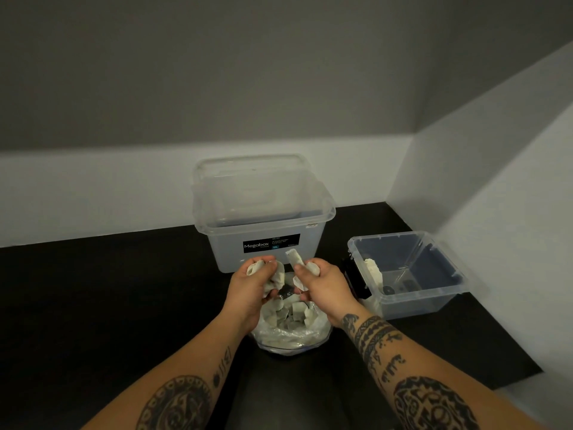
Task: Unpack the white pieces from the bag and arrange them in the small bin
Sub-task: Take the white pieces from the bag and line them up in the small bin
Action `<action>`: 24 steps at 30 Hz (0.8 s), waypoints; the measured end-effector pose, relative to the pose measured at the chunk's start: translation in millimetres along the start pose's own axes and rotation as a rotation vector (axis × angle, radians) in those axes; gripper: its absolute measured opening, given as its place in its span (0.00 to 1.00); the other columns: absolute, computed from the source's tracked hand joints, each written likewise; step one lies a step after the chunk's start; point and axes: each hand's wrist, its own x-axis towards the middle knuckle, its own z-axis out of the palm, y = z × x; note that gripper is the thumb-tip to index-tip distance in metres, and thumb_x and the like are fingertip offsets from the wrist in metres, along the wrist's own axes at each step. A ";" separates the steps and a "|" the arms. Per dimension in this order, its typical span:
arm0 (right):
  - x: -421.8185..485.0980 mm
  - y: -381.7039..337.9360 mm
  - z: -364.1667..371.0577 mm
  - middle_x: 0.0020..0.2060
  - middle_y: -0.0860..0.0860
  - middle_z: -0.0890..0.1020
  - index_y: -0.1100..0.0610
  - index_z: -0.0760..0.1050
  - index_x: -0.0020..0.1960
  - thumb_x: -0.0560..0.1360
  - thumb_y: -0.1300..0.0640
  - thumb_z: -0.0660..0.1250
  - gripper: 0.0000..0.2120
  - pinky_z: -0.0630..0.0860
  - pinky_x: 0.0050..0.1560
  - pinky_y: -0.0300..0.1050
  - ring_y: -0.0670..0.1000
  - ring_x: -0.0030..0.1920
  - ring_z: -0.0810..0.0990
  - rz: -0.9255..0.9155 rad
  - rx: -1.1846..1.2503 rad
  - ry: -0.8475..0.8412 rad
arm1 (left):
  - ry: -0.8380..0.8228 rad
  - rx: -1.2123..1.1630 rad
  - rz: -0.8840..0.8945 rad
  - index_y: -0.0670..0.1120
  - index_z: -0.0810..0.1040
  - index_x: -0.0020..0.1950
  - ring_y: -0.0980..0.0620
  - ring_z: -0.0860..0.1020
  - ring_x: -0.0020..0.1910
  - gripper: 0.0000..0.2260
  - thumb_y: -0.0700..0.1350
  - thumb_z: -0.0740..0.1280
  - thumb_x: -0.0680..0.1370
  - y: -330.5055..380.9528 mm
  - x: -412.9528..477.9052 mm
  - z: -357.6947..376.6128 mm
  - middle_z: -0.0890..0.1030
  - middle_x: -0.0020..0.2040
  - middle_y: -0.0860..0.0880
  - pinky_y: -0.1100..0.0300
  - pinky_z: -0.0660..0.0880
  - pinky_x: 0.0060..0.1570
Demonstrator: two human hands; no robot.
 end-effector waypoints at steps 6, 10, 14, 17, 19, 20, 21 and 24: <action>-7.1 -1.0 12.6 0.46 0.53 0.85 0.53 0.80 0.53 0.82 0.55 0.66 0.04 0.77 0.35 0.34 0.46 0.38 0.83 -0.055 -0.128 -0.060 | 0.001 -0.060 -0.028 0.46 0.80 0.49 0.48 0.82 0.41 0.02 0.41 0.68 0.80 1.0 2.9 7.5 0.83 0.41 0.45 0.51 0.79 0.46; -3.7 1.8 11.5 0.45 0.47 0.85 0.50 0.82 0.58 0.81 0.55 0.69 0.07 0.75 0.39 0.32 0.42 0.40 0.82 -0.140 -0.305 -0.033 | -0.013 -0.178 -0.109 0.43 0.77 0.54 0.42 0.84 0.49 0.04 0.42 0.65 0.83 0.7 8.6 4.7 0.84 0.48 0.40 0.46 0.82 0.51; -1.3 -1.0 8.0 0.45 0.39 0.80 0.49 0.83 0.62 0.80 0.58 0.69 0.12 0.72 0.45 0.24 0.36 0.46 0.80 -0.237 -0.440 -0.045 | -0.100 -0.170 -0.172 0.42 0.77 0.60 0.43 0.86 0.51 0.12 0.48 0.69 0.82 3.4 5.5 -1.0 0.85 0.54 0.39 0.49 0.83 0.46; 1.8 -4.4 3.1 0.50 0.40 0.79 0.49 0.81 0.65 0.79 0.61 0.70 0.16 0.73 0.53 0.25 0.35 0.50 0.79 -0.260 -0.482 -0.088 | -0.146 -0.063 -0.150 0.47 0.77 0.61 0.47 0.86 0.48 0.14 0.47 0.74 0.78 1.9 4.6 -4.8 0.85 0.54 0.41 0.52 0.82 0.44; 7.7 -3.0 -0.8 0.58 0.46 0.81 0.48 0.77 0.70 0.80 0.59 0.69 0.19 0.77 0.57 0.33 0.41 0.54 0.80 -0.193 -0.417 -0.085 | -0.118 -0.068 -0.136 0.47 0.77 0.63 0.46 0.85 0.45 0.15 0.41 0.74 0.77 0.5 6.9 -7.4 0.84 0.54 0.40 0.53 0.81 0.43; 8.7 -2.3 -1.6 0.57 0.48 0.81 0.49 0.76 0.71 0.81 0.58 0.68 0.19 0.78 0.51 0.33 0.42 0.50 0.81 -0.150 -0.364 -0.074 | -0.104 -0.087 -0.136 0.46 0.77 0.63 0.46 0.85 0.45 0.15 0.40 0.73 0.78 0.5 7.7 -8.4 0.85 0.54 0.40 0.53 0.81 0.43; 8.6 -1.4 -2.0 0.53 0.48 0.82 0.50 0.76 0.70 0.82 0.57 0.67 0.17 0.77 0.44 0.33 0.42 0.44 0.80 -0.113 -0.296 -0.053 | -0.091 -0.110 -0.135 0.46 0.77 0.63 0.47 0.85 0.44 0.15 0.39 0.73 0.78 1.0 8.1 -8.8 0.85 0.53 0.40 0.54 0.81 0.42; 9.7 1.5 -3.1 0.44 0.49 0.82 0.52 0.79 0.63 0.83 0.54 0.64 0.11 0.73 0.32 0.37 0.44 0.32 0.74 -0.002 -0.040 0.005 | -0.068 -0.179 -0.127 0.48 0.79 0.62 0.48 0.85 0.43 0.14 0.37 0.72 0.78 2.2 8.9 -7.4 0.85 0.51 0.42 0.56 0.81 0.38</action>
